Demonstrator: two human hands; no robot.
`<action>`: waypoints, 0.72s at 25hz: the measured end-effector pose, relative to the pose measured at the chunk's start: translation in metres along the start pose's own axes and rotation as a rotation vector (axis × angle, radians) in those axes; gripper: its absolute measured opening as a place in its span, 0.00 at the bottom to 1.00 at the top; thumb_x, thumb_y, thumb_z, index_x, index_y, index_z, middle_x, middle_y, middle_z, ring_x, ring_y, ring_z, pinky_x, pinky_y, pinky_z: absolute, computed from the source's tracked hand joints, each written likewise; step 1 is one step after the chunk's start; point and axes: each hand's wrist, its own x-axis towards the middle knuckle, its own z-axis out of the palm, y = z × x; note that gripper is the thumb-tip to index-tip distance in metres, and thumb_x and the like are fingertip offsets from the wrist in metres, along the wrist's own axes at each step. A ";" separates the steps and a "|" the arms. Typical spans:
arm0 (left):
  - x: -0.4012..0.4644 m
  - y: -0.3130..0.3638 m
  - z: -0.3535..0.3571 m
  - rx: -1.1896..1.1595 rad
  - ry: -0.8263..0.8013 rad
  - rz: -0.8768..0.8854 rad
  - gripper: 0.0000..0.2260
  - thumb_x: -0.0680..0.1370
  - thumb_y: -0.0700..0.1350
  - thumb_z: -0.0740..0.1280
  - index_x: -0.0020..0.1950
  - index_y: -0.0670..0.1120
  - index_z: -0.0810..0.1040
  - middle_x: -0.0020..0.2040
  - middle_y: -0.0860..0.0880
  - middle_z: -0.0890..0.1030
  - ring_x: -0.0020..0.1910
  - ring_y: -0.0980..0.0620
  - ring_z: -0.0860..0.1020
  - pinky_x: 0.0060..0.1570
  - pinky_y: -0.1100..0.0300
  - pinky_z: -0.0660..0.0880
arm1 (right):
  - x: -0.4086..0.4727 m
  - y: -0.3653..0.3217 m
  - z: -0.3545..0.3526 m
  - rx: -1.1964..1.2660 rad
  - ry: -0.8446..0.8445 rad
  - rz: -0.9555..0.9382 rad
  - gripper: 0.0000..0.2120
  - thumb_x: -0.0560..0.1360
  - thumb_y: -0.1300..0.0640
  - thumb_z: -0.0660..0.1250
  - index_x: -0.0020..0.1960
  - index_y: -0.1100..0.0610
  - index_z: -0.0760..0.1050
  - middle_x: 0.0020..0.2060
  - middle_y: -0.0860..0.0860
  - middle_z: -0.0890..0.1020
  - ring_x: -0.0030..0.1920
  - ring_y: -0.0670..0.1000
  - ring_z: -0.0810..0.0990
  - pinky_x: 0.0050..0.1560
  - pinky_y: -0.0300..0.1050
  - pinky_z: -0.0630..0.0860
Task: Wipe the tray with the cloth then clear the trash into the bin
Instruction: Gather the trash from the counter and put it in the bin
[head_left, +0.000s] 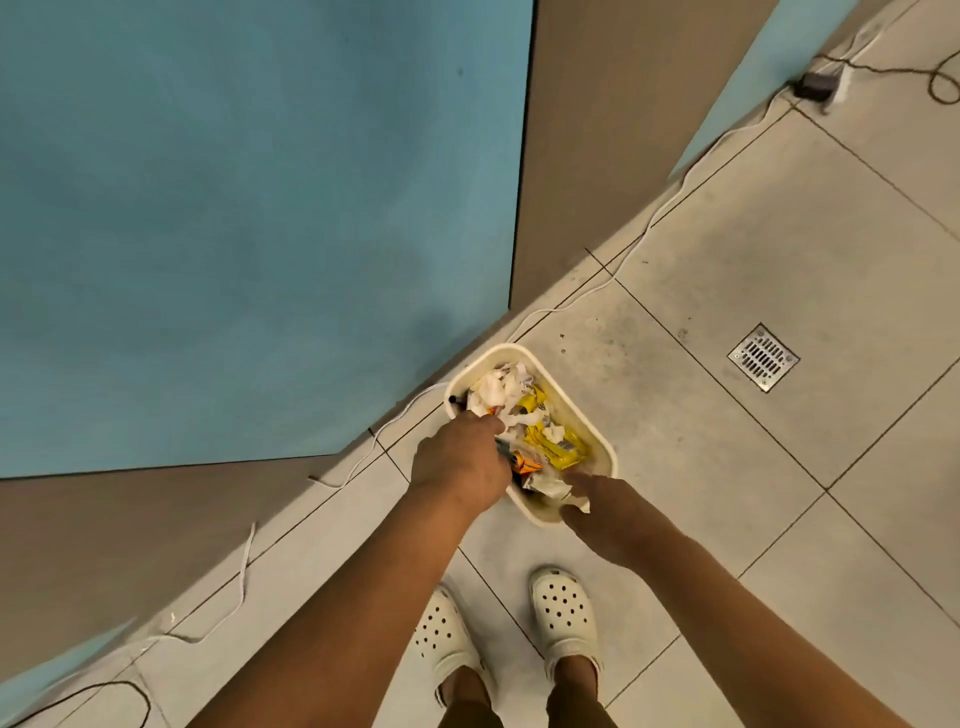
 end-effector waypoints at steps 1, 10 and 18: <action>-0.017 0.002 -0.011 -0.035 0.011 -0.017 0.19 0.77 0.44 0.59 0.68 0.53 0.69 0.67 0.51 0.71 0.64 0.48 0.72 0.58 0.56 0.70 | -0.018 -0.006 -0.009 0.020 0.007 -0.014 0.22 0.78 0.51 0.59 0.71 0.50 0.64 0.68 0.50 0.71 0.66 0.52 0.71 0.66 0.43 0.67; -0.213 0.043 -0.119 -0.467 0.263 -0.048 0.16 0.75 0.45 0.64 0.62 0.55 0.75 0.63 0.51 0.76 0.60 0.48 0.75 0.57 0.58 0.72 | -0.223 -0.126 -0.108 -0.041 0.214 -0.404 0.18 0.75 0.61 0.60 0.65 0.54 0.72 0.63 0.55 0.75 0.62 0.56 0.73 0.59 0.42 0.69; -0.359 0.032 -0.233 -0.590 0.543 0.033 0.15 0.78 0.42 0.63 0.65 0.47 0.74 0.65 0.49 0.75 0.61 0.50 0.75 0.59 0.65 0.67 | -0.344 -0.199 -0.188 -0.108 0.298 -0.584 0.19 0.75 0.59 0.62 0.66 0.54 0.71 0.65 0.52 0.74 0.62 0.53 0.74 0.64 0.44 0.69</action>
